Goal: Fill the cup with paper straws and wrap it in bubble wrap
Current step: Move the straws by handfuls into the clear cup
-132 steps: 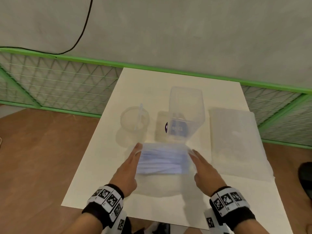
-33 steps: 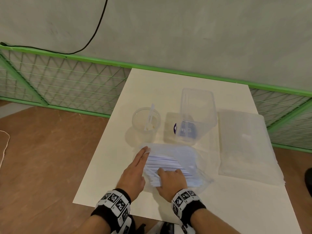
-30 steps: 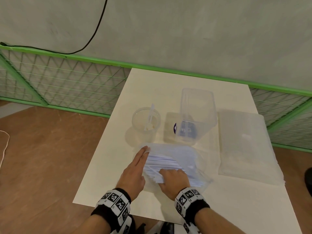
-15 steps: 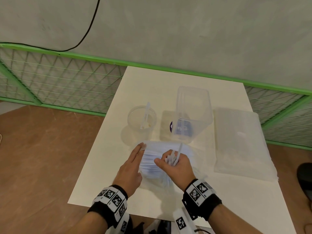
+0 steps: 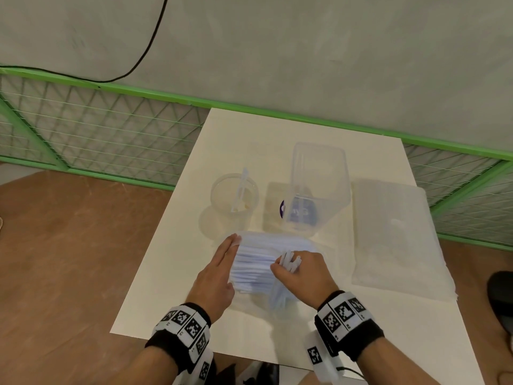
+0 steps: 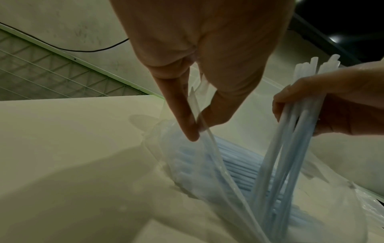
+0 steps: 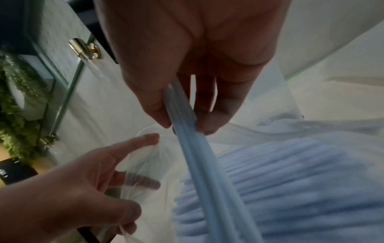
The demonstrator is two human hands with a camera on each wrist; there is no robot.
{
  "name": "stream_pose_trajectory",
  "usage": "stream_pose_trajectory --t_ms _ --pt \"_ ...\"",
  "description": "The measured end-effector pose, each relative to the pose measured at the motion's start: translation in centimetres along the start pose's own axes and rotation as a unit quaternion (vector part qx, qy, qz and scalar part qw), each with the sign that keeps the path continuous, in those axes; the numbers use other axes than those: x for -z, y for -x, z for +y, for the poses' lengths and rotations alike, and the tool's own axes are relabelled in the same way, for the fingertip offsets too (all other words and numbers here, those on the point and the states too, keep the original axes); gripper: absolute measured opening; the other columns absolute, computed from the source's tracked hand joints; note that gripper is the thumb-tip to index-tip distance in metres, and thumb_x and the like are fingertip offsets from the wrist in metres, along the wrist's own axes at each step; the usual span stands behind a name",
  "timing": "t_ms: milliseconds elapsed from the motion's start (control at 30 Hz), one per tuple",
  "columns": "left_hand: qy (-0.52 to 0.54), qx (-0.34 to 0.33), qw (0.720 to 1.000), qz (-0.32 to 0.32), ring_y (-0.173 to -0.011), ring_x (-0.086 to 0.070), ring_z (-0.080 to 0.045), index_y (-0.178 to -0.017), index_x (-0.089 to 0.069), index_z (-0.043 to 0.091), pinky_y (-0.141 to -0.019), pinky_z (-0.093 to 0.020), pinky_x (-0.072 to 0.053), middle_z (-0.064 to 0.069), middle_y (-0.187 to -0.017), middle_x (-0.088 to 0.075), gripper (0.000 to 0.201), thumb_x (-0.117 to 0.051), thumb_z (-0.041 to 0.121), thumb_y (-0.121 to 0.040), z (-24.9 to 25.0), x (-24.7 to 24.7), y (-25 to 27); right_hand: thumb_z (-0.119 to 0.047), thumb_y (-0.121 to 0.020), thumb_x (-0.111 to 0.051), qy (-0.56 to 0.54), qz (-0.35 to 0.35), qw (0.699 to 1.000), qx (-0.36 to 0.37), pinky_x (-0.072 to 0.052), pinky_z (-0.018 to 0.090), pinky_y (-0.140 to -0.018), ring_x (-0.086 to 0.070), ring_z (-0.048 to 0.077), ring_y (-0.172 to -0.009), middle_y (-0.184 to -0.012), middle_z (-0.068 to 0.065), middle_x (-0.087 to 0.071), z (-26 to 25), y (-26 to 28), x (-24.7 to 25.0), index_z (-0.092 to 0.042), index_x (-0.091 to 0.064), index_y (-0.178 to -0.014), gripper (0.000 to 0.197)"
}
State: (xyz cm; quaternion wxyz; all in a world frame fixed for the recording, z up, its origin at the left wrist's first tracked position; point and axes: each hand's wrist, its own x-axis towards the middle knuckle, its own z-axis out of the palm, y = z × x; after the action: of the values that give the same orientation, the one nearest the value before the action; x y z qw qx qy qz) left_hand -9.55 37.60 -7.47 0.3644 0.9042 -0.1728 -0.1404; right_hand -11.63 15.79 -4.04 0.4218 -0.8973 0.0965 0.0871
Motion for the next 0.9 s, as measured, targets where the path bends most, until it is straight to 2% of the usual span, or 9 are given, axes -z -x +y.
stream_pose_trajectory --t_ms 67,167,400,533,633,700,767,833,900 --pt "-0.002 0.006 1.000 -0.003 -0.121 -0.054 -0.015 -0.156 -0.008 0.033 -0.084 -0.031 -0.056 0.032 -0.157 0.006 0.102 -0.058 -0.009 -0.078 0.1 0.0 -0.1 -0.023 -0.079 -0.070 -0.012 0.015 1.000 0.006 -0.039 0.020 -0.049 -0.046 0.006 -0.044 -0.047 -0.007 -0.051 -1.6 -0.4 1.5 -0.013 -0.051 -0.049 0.037" --pt "-0.002 0.018 1.000 -0.006 -0.115 -0.058 -0.018 -0.156 -0.009 0.033 -0.081 -0.032 -0.057 0.032 -0.157 0.007 0.101 -0.057 -0.010 -0.078 0.0 0.1 -0.1 -0.017 -0.079 -0.074 -0.061 0.050 0.996 0.041 -0.057 0.034 -0.057 -0.068 0.016 -0.054 -0.059 0.006 -0.070 -5.9 -1.7 5.4 -0.001 -0.070 -0.063 0.023" --pt "-0.021 0.029 0.999 -0.033 -0.084 -0.056 -0.012 -0.155 -0.004 0.037 -0.059 -0.014 -0.042 0.033 -0.156 0.014 0.103 -0.054 -0.009 -0.078 0.2 0.3 0.0 -0.027 -0.075 -0.075 -0.104 0.197 0.968 0.118 -0.061 0.042 -0.064 -0.071 0.017 -0.057 -0.067 0.007 -0.073 -15.6 -7.6 10.7 -0.005 -0.074 -0.073 0.022" --pt "-0.035 0.038 0.998 -0.039 -0.080 -0.044 -0.006 -0.155 0.000 0.037 -0.056 -0.010 -0.033 0.032 -0.157 0.014 0.105 -0.055 -0.008 -0.078 0.5 0.4 -0.1 -0.047 -0.071 -0.065 -0.008 0.175 0.978 0.112 -0.057 0.046 -0.076 -0.070 0.029 -0.070 -0.071 0.011 -0.071 -16.2 -12.1 8.3 -0.003 -0.071 -0.075 0.045" --pt "-0.037 0.043 0.997 -0.044 -0.078 -0.042 -0.007 -0.155 0.002 0.038 -0.056 -0.011 -0.033 0.032 -0.157 0.016 0.105 -0.052 -0.009 -0.078 0.7 0.6 -0.1 -0.051 -0.073 -0.071 0.040 0.115 0.989 0.089 -0.058 0.044 -0.078 -0.070 0.030 -0.074 -0.078 0.011 -0.072 -15.3 -14.3 6.1 -0.006 -0.070 -0.080 0.045" --pt "-0.036 0.045 0.997 -0.047 -0.078 -0.042 -0.007 -0.155 0.002 0.038 -0.053 -0.010 -0.034 0.032 -0.157 0.016 0.105 -0.051 -0.010 -0.078 0.8 0.7 -0.2 -0.063 -0.066 -0.076 0.056 0.070 0.995 0.053 -0.059 0.042 -0.078 -0.070 0.025 -0.082 -0.095 0.006 -0.072 -15.1 -14.7 5.7 -0.011 -0.067 -0.103 0.064" --pt "-0.036 0.047 0.997 -0.049 -0.079 -0.043 -0.007 -0.154 0.002 0.039 -0.052 -0.011 -0.034 0.034 -0.155 0.017 0.105 -0.051 -0.010 -0.077 0.8 0.7 -0.2 -0.074 -0.055 -0.077 0.058 0.046 0.997 0.017 -0.060 0.042 -0.079 -0.068 0.022 -0.093 -0.118 0.002 -0.063 -15.1 -14.6 6.2 -0.012 -0.052 -0.130 0.100" --pt "-0.036 0.049 0.997 -0.052 -0.079 -0.044 -0.007 -0.154 0.002 0.039 -0.053 -0.011 -0.032 0.035 -0.155 0.018 0.106 -0.051 -0.010 -0.077 0.7 0.6 -0.2 -0.080 -0.048 -0.075 0.042 0.061 0.997 0.000 -0.055 0.046 -0.090 -0.056 0.024 -0.119 -0.140 0.003 -0.047 -14.9 -14.5 7.0 -0.017 -0.033 -0.147 0.125" --pt "-0.035 0.050 0.997 -0.053 -0.079 -0.045 -0.007 -0.155 0.001 0.039 -0.056 -0.011 -0.032 0.035 -0.155 0.017 0.106 -0.052 -0.010 -0.077 0.6 0.6 -0.2 -0.079 -0.058 -0.070 0.052 0.112 0.992 0.024 -0.045 0.046 -0.103 -0.046 0.023 -0.131 -0.148 0.005 -0.039 -14.9 -13.4 8.0 -0.018 -0.033 -0.148 0.115"
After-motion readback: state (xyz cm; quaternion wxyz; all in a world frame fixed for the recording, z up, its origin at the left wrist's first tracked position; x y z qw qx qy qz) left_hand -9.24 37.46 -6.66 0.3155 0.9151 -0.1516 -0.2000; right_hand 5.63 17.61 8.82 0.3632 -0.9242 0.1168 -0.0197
